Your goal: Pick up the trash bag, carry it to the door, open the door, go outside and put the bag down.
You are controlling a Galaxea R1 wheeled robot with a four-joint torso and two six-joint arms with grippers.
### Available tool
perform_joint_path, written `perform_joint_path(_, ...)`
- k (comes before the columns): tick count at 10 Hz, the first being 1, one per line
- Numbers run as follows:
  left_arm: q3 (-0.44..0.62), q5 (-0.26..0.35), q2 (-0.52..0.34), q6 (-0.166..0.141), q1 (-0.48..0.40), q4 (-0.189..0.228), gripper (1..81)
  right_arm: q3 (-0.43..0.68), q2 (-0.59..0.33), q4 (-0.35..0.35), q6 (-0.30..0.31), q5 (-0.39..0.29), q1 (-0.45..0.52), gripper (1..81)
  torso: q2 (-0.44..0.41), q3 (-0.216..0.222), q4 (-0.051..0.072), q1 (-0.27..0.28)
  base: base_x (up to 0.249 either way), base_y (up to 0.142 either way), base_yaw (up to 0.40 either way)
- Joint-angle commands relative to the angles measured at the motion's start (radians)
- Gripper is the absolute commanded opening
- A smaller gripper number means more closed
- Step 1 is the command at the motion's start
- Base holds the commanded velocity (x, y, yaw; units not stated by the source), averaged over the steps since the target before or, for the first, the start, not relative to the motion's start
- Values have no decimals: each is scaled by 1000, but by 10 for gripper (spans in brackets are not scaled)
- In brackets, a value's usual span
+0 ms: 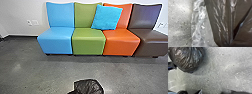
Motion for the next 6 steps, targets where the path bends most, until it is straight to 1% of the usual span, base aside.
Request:
perform_joint_path(1,3,55,-9,-2,-107,-2,10,13,-39,30,1,-66,98,811,0,0,0,0,0,0,0)
perform_joint_path(3,6,53,-10,-2,-105,-2,10,15,-38,30,1,-66,98,811,0,0,0,0,0,0,0)
perform_joint_path(4,6,55,-10,-2,-105,-3,10,16,-38,30,1,-66,98,811,100,0,0,-64,0,0,0)
perform_joint_path(6,6,62,-15,-2,-106,-8,10,13,-38,30,1,-66,98,811,119,0,0,-76,0,0,0)
